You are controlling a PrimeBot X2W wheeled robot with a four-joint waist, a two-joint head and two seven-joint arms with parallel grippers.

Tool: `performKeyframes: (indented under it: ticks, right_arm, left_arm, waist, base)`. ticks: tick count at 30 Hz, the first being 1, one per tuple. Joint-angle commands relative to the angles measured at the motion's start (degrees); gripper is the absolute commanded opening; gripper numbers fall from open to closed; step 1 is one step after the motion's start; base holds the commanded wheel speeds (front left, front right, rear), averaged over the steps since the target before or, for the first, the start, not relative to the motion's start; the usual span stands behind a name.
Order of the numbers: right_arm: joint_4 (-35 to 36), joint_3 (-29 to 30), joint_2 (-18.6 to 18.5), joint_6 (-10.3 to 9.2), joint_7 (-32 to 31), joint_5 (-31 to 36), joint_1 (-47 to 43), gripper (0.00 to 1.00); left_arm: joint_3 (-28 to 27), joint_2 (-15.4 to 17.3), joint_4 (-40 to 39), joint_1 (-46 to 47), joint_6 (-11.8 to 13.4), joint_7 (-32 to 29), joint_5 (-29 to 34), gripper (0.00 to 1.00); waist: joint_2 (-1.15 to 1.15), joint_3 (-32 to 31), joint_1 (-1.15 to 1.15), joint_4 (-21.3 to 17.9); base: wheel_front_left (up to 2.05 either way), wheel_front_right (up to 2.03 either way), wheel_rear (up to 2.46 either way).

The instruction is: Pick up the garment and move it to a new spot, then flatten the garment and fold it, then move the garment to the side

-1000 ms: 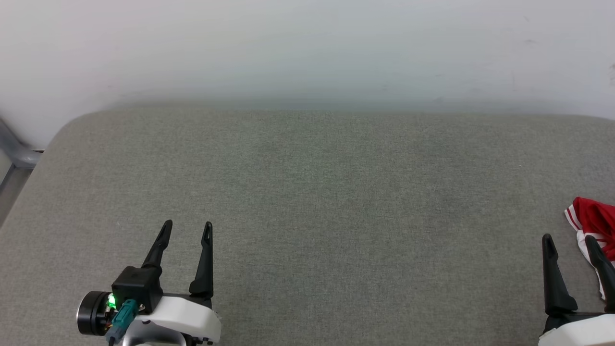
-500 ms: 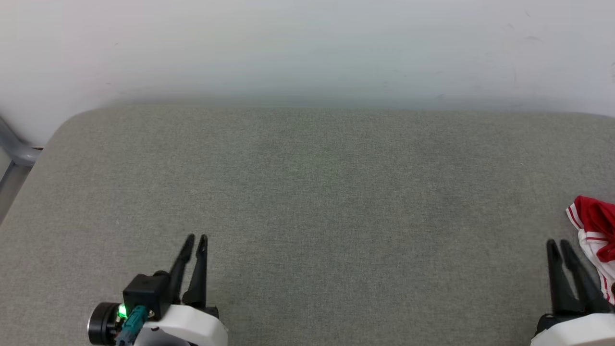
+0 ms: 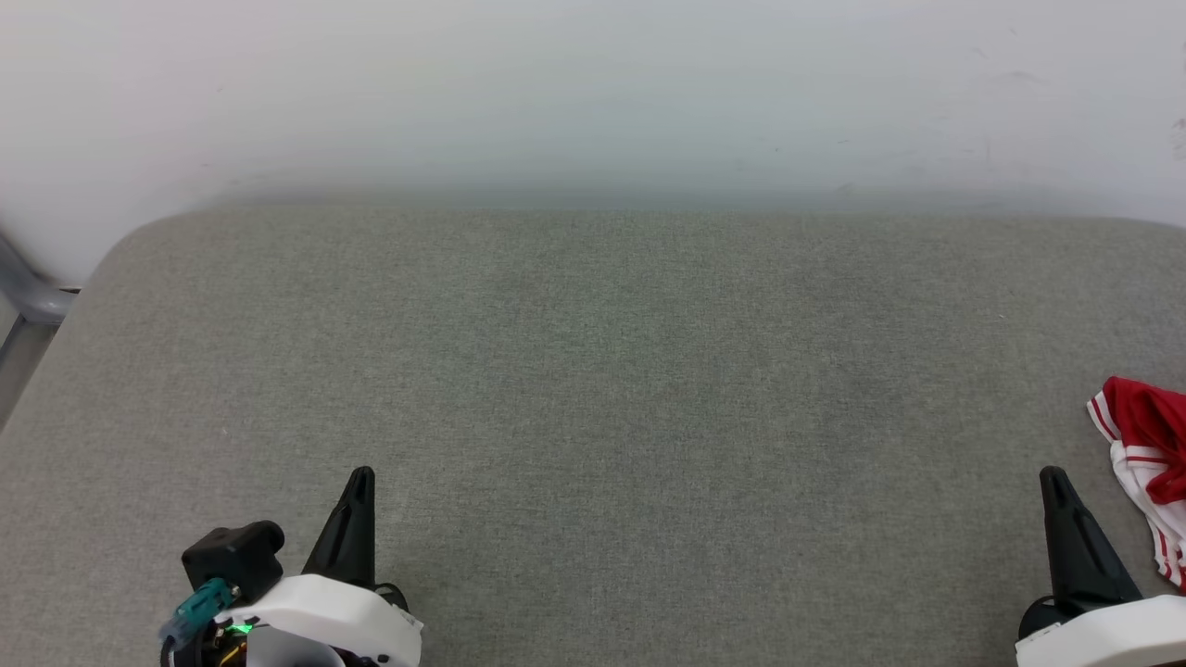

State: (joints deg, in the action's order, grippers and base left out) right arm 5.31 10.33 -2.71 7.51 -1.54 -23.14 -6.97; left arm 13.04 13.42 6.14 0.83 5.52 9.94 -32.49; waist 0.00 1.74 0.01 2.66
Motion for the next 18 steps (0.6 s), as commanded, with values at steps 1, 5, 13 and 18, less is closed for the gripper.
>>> performKeyframes:
  ticks: [1,5,13,18]
  right_arm:
    - [0.07,-0.16,-0.14,0.0,-0.12,-2.8,1.76,0.0]
    - [-1.03,-0.41,-0.15,-0.01,-0.39,-6.73,2.44,0.0]
    - [-3.13,-0.82,-0.16,-0.01,-0.9,-14.04,3.74,0.0]
    - [-4.37,-1.05,-0.17,-0.01,-1.22,-18.29,4.55,0.0]
  left_arm:
    - [-0.98,-0.13,-0.36,1.64,-0.61,-0.43,-2.48,0.0]
    - [-1.88,-0.56,0.22,1.94,-1.36,-1.2,-6.06,0.0]
    - [-3.57,-1.44,1.27,2.48,-2.77,-2.68,-12.69,0.0]
    - [-4.56,-1.99,1.75,2.77,-3.61,-3.55,-16.53,0.0]
  waist:
    - [0.0,-0.03,0.0,-0.04]
    - [0.0,-0.08,0.0,-0.14]
    - [0.0,-0.2,0.0,-0.33]
    - [0.0,-0.27,0.0,-0.44]
  base:
    - [0.0,0.0,0.0]
    - [0.0,0.0,0.0]
    - [0.0,0.0,0.0]
    - [0.0,0.0,0.0]
